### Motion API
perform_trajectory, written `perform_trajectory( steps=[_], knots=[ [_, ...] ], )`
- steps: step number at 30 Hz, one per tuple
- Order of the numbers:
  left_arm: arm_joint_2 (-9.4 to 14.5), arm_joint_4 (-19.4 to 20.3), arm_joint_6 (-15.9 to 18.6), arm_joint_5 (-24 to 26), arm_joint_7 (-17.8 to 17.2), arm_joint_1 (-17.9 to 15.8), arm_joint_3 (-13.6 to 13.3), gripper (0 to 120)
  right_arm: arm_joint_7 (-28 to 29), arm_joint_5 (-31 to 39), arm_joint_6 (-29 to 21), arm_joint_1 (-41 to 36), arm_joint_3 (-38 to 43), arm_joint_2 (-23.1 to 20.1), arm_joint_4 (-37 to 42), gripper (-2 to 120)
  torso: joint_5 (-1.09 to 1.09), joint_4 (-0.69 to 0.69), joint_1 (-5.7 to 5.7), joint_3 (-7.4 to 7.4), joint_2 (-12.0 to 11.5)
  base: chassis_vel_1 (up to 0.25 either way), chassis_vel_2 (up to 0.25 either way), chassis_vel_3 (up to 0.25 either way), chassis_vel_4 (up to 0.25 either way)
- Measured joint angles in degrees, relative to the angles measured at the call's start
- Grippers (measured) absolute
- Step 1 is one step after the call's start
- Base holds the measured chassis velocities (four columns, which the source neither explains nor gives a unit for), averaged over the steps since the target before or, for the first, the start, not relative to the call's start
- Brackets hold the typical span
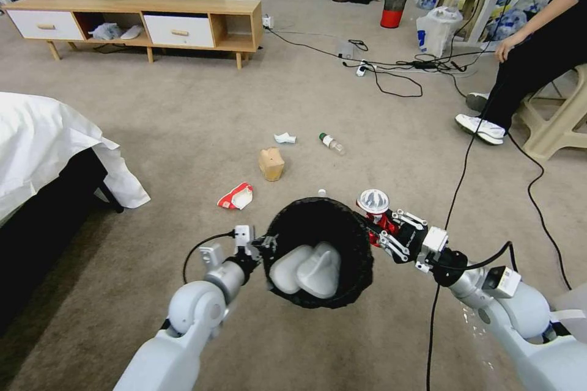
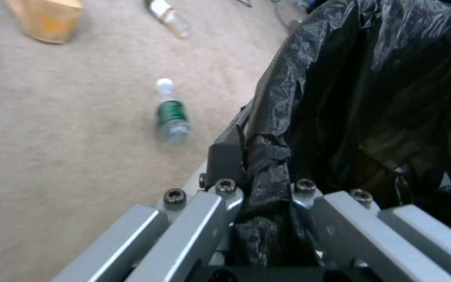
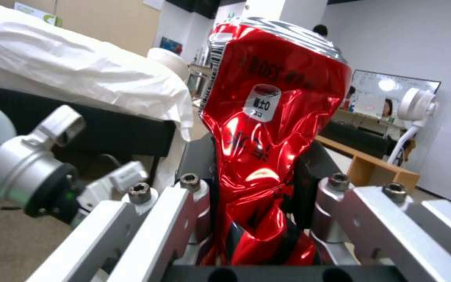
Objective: Pick up the trash bin, then pick up the garbage from the floor and place it into the trash bin.
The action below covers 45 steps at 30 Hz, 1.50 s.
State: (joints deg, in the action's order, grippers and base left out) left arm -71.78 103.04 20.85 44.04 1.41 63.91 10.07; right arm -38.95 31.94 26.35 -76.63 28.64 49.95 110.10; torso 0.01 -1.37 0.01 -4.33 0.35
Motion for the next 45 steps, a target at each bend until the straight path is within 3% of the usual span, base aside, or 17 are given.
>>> perform_trajectory(
  steps=[12,20,25,29,35,41,43,45],
  knots=[
    [-3.43,-6.99,-2.61,1.85,0.6,-7.04,-7.97,3,-0.45,-1.11,0.39,-0.75,-0.48,0.09,-1.28,23,0.0,-0.01,0.0,0.0,0.0,0.0,0.0,0.0,0.0],
    [-5.13,-7.75,-2.8,2.02,0.76,-7.65,-8.69,3,-0.47,-1.47,0.45,-1.08,-0.54,0.07,-1.44,23,-0.01,0.0,0.0,0.0,0.0,0.0,0.0,0.0,0.0],
    [-4.92,-6.97,-2.8,2.02,0.82,-7.15,-8.66,3,0.52,-2.98,-0.06,-1.55,-0.5,-0.08,-1.42,25,0.0,0.0,0.0,0.0,0.0,0.0,0.0,0.0,0.0],
    [-4.5,-6.0,-2.8,1.99,0.91,-6.42,-8.36,3,2.83,-4.67,-0.83,-1.97,-0.32,-0.12,-1.39,39,0.0,0.0,0.0,0.0,0.0,0.0,0.0,0.0,0.0],
    [-3.21,-4.07,-2.76,1.91,0.98,-5.23,-7.81,3,11.71,-10.15,-4.1,-2.72,-0.25,-0.34,-1.43,65,-0.01,0.0,0.0,0.0,0.0,0.0,0.0,0.0,0.0],
    [-2.67,-3.66,-2.9,1.65,1.42,-4.84,-6.97,3,13.45,-10.77,-4.56,-2.64,-0.91,-0.12,-1.63,83,-0.01,0.0,0.0,0.0,0.0,0.0,0.0,0.0,0.0],
    [-2.43,-3.36,-3.04,1.62,1.61,-4.77,-6.79,3,13.48,-10.58,-4.56,-2.15,-1.31,0.23,-1.74,95,-0.01,0.0,0.0,0.0,0.0,0.0,0.0,0.0,0.0],
    [-2.41,-3.26,-3.07,1.62,1.65,-4.76,-6.76,3,13.48,-10.5,-4.56,-2.05,-1.34,0.29,-1.82,97,-0.01,0.0,0.0,0.0,0.0,0.0,0.0,0.0,0.0]
  ],
)
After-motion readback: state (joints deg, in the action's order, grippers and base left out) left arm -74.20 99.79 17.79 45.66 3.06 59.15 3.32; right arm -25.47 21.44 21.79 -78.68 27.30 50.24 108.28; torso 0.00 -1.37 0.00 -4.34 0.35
